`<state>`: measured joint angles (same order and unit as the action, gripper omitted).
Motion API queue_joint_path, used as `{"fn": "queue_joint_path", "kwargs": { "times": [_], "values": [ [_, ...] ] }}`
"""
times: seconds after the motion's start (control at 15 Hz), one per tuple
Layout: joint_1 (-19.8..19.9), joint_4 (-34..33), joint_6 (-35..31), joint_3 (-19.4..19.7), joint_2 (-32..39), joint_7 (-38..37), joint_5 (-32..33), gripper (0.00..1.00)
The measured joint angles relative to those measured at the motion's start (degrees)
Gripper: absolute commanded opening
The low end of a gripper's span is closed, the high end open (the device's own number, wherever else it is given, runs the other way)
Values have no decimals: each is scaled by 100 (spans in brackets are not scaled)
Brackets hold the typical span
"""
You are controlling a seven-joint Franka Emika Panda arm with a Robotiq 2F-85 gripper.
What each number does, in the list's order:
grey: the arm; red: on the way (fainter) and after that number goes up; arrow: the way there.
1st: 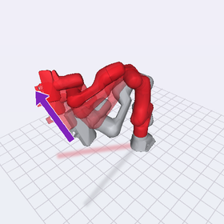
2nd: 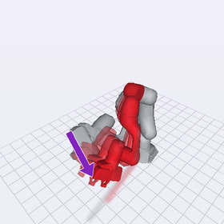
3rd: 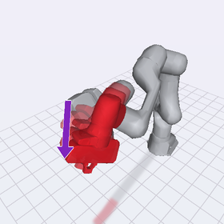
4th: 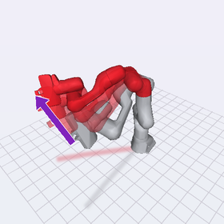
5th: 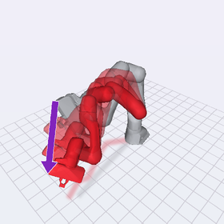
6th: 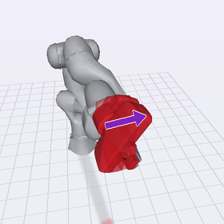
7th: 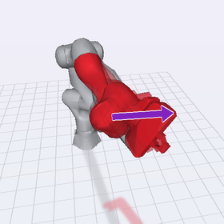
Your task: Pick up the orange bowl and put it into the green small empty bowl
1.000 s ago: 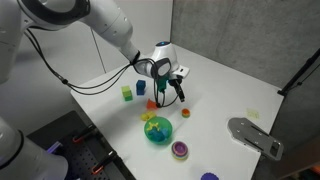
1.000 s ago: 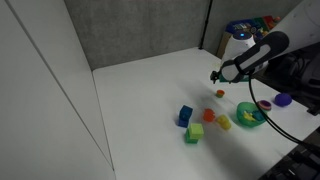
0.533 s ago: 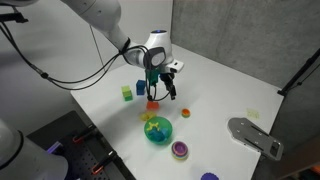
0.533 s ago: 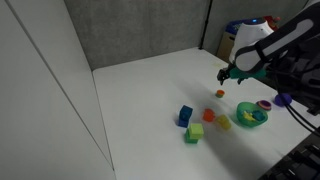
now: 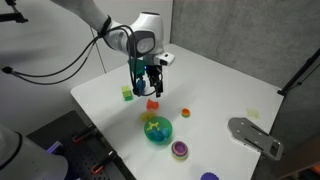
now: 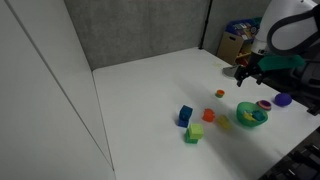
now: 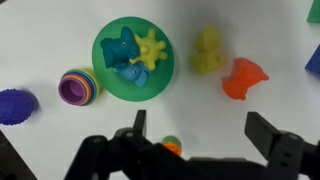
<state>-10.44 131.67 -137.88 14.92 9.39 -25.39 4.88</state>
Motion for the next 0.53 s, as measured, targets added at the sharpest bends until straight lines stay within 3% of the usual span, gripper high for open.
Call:
{"fn": "queue_joint_path", "kwargs": {
  "times": [0.53],
  "values": [
    [769,849,1458,-859,-2021,490,297,100]
  ]
}}
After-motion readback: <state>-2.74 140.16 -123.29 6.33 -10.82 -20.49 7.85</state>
